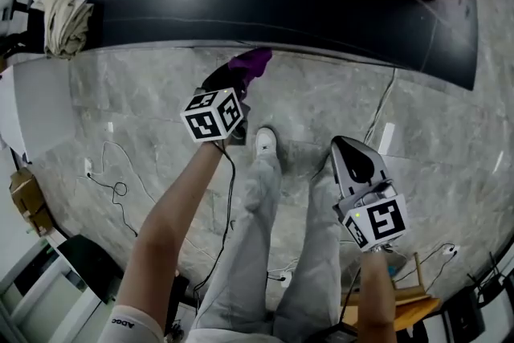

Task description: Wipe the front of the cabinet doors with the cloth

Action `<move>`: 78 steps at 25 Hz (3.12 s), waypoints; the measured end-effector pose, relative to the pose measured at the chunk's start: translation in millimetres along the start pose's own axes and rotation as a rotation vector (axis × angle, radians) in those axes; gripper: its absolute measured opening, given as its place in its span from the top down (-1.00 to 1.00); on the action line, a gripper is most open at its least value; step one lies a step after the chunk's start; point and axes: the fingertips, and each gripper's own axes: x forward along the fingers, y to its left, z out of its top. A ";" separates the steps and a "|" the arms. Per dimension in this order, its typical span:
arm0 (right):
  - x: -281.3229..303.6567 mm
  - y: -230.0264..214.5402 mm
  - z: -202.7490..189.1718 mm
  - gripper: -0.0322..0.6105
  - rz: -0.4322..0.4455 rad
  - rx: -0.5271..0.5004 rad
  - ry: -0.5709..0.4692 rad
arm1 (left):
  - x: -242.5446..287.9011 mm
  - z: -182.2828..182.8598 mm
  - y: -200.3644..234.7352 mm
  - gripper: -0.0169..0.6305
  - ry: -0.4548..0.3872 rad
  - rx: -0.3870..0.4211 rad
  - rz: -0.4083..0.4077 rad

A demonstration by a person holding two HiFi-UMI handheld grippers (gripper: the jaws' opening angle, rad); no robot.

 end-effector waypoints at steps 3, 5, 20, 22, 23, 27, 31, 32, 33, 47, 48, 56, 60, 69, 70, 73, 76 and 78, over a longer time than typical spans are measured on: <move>-14.1 -18.3 -4.6 0.81 -0.009 0.014 -0.012 | 16.1 -26.1 -45.9 0.77 0.049 0.040 -0.058; -30.5 -31.7 -13.6 0.81 -0.024 0.034 -0.012 | 26.0 -43.0 -82.0 0.77 0.078 0.054 -0.103; -167.6 -151.2 -98.1 0.81 -0.230 0.230 -0.046 | 122.4 -100.4 -282.9 0.77 0.238 0.142 -0.250; -177.1 -161.0 -107.9 0.81 -0.263 0.257 -0.054 | 138.2 -103.6 -284.1 0.77 0.256 0.086 -0.222; -180.0 -164.4 -112.6 0.81 -0.276 0.268 -0.056 | 144.7 -103.7 -281.3 0.77 0.256 0.062 -0.202; -178.4 -167.8 -125.0 0.81 -0.305 0.295 -0.058 | 153.7 -100.1 -263.1 0.77 0.241 0.052 -0.160; -153.8 -151.4 -122.4 0.81 -0.288 0.300 -0.057 | 147.8 -97.1 -211.9 0.77 0.244 -0.047 -0.097; -144.5 -145.7 -118.5 0.81 -0.278 0.296 -0.057 | 145.6 -93.5 -196.0 0.77 0.242 -0.060 -0.084; -134.6 -139.8 -113.8 0.81 -0.268 0.290 -0.058 | 142.9 -89.3 -180.5 0.77 0.241 -0.055 -0.072; -19.9 -61.3 -70.6 0.81 -0.145 0.200 -0.040 | 92.5 -40.4 23.3 0.77 0.184 -0.094 0.108; -15.6 -57.8 -70.7 0.81 -0.143 0.199 -0.038 | 88.7 -36.6 34.5 0.77 0.176 -0.091 0.122; -13.0 -40.3 -70.4 0.81 -0.097 0.200 -0.037 | 53.9 -47.3 76.5 0.77 0.165 -0.075 0.217; -34.9 -48.8 -75.9 0.81 -0.075 0.190 -0.030 | 53.9 -81.5 44.7 0.77 0.200 -0.076 0.214; -105.6 -97.2 -115.6 0.81 -0.098 0.200 -0.007 | 115.9 -148.9 -127.6 0.77 0.312 0.074 0.001; -114.3 -105.5 -119.3 0.81 -0.121 0.219 -0.016 | 124.8 -152.6 -145.3 0.77 0.322 0.095 -0.023; -139.1 -128.5 -134.6 0.81 -0.180 0.250 -0.025 | 152.6 -159.6 -186.3 0.77 0.339 0.136 -0.065; -157.3 -147.1 -154.4 0.81 -0.232 0.282 -0.026 | 177.3 -166.2 -213.6 0.77 0.358 0.181 -0.090; -163.6 -156.7 -166.1 0.81 -0.278 0.324 -0.046 | 190.7 -169.5 -226.1 0.77 0.370 0.217 -0.113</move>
